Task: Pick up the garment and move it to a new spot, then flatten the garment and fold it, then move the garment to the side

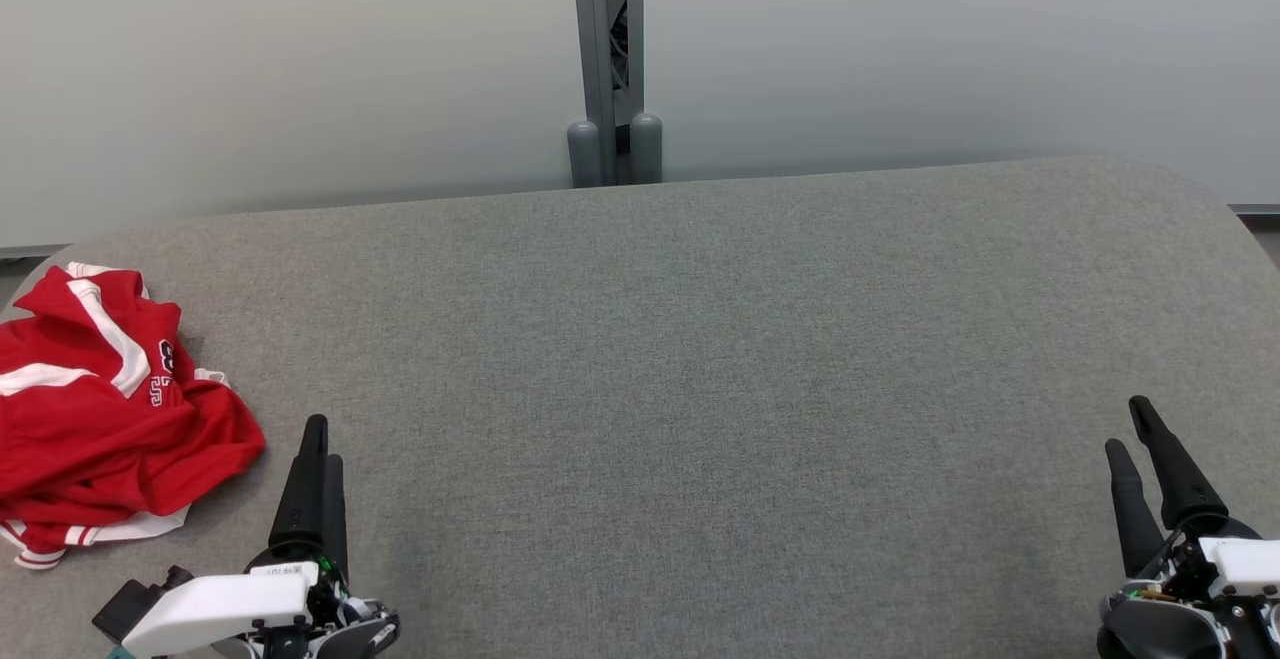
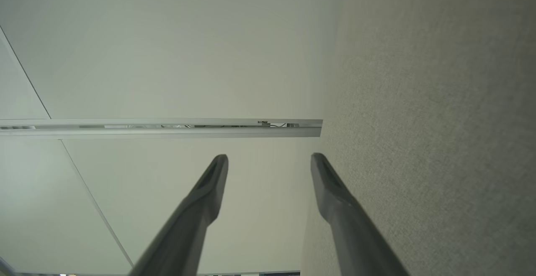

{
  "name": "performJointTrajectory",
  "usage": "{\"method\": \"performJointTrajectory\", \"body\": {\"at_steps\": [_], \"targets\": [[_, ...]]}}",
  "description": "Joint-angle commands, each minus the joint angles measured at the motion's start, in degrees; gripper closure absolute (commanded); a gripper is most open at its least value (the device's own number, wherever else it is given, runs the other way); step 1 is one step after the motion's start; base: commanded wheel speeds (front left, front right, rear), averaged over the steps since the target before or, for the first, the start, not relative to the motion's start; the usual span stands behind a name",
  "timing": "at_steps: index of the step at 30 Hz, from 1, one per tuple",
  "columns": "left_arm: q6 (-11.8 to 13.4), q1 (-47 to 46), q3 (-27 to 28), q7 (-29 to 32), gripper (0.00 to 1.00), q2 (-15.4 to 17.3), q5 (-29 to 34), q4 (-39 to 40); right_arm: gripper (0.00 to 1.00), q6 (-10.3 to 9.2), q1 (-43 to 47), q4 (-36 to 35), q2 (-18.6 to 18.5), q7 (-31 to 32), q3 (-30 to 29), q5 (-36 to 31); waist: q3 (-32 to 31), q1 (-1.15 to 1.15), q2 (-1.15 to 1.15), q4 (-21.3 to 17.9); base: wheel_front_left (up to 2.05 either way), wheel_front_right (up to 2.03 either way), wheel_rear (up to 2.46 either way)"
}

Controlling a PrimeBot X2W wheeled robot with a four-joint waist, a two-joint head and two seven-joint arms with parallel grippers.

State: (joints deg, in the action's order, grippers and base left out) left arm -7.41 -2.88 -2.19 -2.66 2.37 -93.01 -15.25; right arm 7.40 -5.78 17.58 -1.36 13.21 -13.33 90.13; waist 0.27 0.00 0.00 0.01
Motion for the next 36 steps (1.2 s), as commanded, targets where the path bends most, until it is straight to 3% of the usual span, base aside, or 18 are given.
{"method": "performJointTrajectory", "body": {"at_steps": [1, 6, 11, 27, 36], "targets": [[-0.02, -2.56, -0.06, -0.52, 0.0, 0.19, 0.46, 1.32, 0.0, 0.08, -2.02, -1.26, -0.72, -1.11, 0.82, -0.59, 0.01, 0.0, 0.0, 0.0, 0.0, 0.0, 0.0], [-0.02, -3.36, 0.09, -1.37, 0.0, 0.22, 2.01, 2.07, 0.0, 0.08, -2.72, -1.53, -1.26, -3.15, 2.56, -2.8, 0.02, 0.0, 0.0, 0.01, 0.0, 0.0, 0.0], [-0.03, -4.31, 0.31, -2.16, 0.0, 0.29, 7.63, 3.83, 0.0, 0.09, -3.68, -2.31, -1.95, -5.02, 3.89, -7.55, 0.05, 0.0, 0.0, 0.04, 0.0, 0.0, 0.0], [0.4, -6.55, -2.5, -4.45, 0.0, 2.05, 32.39, 6.81, 0.0, 0.1, -5.35, -6.97, -3.21, -10.23, 7.43, -34.58, 0.19, 0.0, 0.0, 0.27, 0.0, 0.0, 0.0], [1.08, -7.52, -3.64, -5.49, 0.0, 2.68, 40.95, 4.09, 0.0, 0.1, -5.54, -6.61, -3.31, -12.54, 9.3, -44.33, 0.14, 0.0, 0.0, 0.27, 0.0, 0.0, 0.0]]}}
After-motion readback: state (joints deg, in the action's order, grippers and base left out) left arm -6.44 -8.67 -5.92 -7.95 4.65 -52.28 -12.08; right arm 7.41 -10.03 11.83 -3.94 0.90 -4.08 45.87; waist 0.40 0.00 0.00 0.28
